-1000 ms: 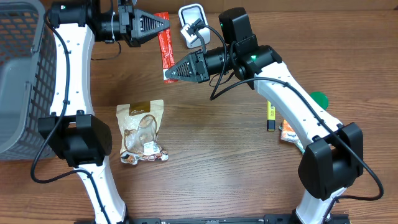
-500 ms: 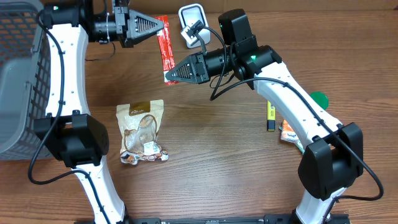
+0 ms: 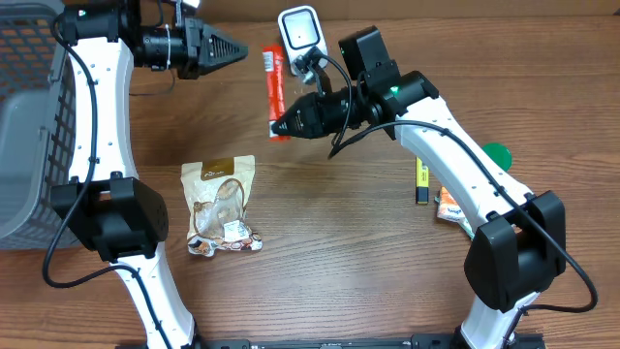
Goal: Scan the item barcode
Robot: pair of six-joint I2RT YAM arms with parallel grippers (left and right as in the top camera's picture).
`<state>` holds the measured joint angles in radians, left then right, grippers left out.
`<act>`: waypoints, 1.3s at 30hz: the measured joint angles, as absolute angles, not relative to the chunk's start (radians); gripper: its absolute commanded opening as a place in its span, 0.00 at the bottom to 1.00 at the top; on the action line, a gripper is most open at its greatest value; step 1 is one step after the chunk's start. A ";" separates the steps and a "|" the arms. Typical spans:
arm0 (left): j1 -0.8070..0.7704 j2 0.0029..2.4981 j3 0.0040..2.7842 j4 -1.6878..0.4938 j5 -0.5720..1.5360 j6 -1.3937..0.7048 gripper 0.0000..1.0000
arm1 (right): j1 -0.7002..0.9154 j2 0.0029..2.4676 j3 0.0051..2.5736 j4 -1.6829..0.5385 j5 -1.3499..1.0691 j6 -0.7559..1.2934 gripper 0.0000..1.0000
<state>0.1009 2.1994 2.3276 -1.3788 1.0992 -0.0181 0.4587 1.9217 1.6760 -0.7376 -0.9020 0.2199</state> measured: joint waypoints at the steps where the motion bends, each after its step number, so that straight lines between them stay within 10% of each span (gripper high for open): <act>1: 0.101 2.199 2.328 -1.379 1.043 -0.030 0.13 | 0.459 1.922 1.676 -0.754 -0.867 0.217 0.11; 4: 0.101 2.199 2.328 -1.385 0.843 -0.080 0.42 | 0.455 1.922 1.676 -0.796 -0.778 0.205 0.04; 10: 0.100 2.199 2.328 -1.393 0.503 -0.132 0.54 | 0.443 1.922 1.676 -0.855 -0.709 0.143 0.04; 14: 0.100 2.199 2.328 -1.398 0.395 -0.116 1.00 | 0.445 1.922 1.676 -0.924 -0.698 0.031 0.04; 39: 0.100 2.199 2.328 -1.399 0.077 -0.113 1.00 | 0.448 1.922 1.745 -0.999 0.105 -0.397 0.03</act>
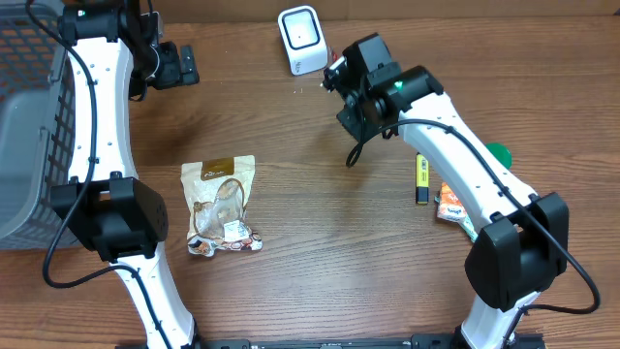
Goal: Scan the item barcode
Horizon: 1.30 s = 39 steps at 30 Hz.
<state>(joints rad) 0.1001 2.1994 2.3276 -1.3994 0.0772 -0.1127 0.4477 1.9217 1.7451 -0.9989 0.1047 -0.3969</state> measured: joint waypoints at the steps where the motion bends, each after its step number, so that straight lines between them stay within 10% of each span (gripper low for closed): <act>1: 0.100 2.199 2.328 -1.400 0.076 -0.113 1.00 | 0.448 1.922 1.777 -1.010 0.129 -0.406 0.03; 39: 0.100 2.199 2.328 -1.401 0.070 -0.112 1.00 | 0.475 2.386 2.038 -0.323 0.600 -0.969 0.03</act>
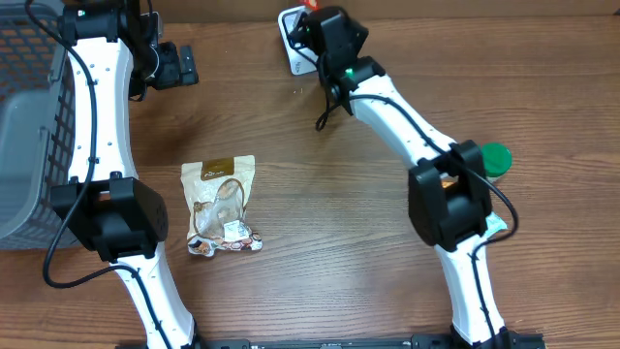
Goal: Scan the item barcode
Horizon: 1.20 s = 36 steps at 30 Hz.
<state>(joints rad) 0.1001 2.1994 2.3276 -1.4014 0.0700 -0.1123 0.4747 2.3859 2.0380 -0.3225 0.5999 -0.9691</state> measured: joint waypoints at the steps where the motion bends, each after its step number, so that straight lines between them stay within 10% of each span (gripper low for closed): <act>1: 0.100 2.199 2.328 -1.401 0.070 -0.112 1.00 | 0.475 2.402 2.038 -0.301 0.604 -0.980 0.03; 36: 0.100 2.199 2.328 -1.402 0.070 -0.112 1.00 | 0.473 2.569 2.038 -0.082 0.708 -1.228 0.03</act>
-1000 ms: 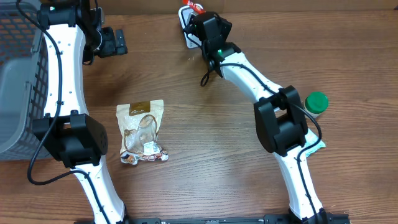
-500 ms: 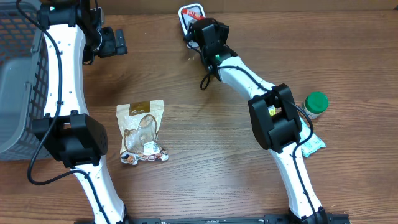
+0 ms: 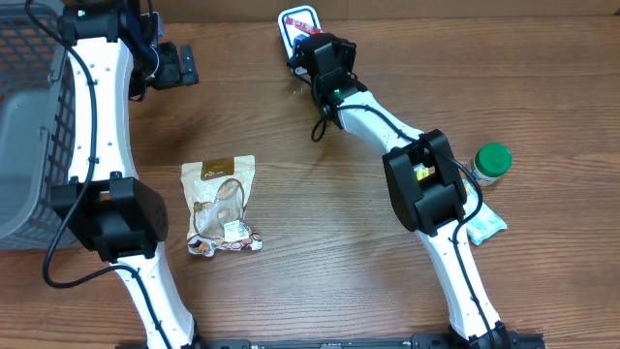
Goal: Scan the item barcode
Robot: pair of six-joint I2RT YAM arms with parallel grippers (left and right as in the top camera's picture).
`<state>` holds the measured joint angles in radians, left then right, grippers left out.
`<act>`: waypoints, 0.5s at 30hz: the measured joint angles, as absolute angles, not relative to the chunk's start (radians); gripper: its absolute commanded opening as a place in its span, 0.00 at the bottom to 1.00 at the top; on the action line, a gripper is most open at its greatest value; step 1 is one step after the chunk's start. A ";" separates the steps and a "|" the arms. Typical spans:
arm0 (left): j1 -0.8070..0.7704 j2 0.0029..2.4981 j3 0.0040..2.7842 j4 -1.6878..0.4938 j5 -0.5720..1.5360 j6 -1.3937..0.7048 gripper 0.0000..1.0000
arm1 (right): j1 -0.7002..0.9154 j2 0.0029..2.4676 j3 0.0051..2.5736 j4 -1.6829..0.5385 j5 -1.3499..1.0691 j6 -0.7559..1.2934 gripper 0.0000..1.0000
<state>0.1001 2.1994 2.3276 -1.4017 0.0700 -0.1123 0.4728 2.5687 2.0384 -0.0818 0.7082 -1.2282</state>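
Observation:
The white barcode scanner (image 3: 291, 16) stands at the table's far edge in the overhead view. A red packet (image 3: 307, 26) lies across its face, at the tip of my right gripper (image 3: 302, 41). The right wrist covers the fingers, which seem shut on the packet. My left gripper (image 3: 184, 64) hangs at the far left, away from the scanner. Its fingers point down and their state does not show.
A brown snack bag (image 3: 221, 206) lies left of centre. A green-lidded jar (image 3: 491, 163), a yellow marker (image 3: 420, 174) and a pale packet (image 3: 484, 226) sit by the right arm's base. A grey basket (image 3: 29, 126) fills the left edge.
My right gripper has come back a little from the far edge and now sits at the scanner. The red packet now lies over the scanner's face. The left arm has not moved.
First my right gripper held the red packet left of the scanner, with the left gripper reaching toward it. Then the left gripper was back at the far left and the right wrist had turned. Later the right gripper was beyond the scanner, and now the packet is against it.

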 measured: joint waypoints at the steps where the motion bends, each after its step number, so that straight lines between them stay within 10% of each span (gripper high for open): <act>1: 0.100 2.199 2.328 -1.402 0.070 -0.112 1.00 | 0.473 2.569 2.038 -0.083 0.711 -1.235 0.03; 15: 0.100 2.199 2.328 -1.402 0.070 -0.112 1.00 | 0.473 2.569 2.038 -0.144 0.722 -1.264 0.03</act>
<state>0.1001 2.1994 2.3276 -1.4017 0.0700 -0.1123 0.4728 2.5690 2.0384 -0.1436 0.7223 -1.2644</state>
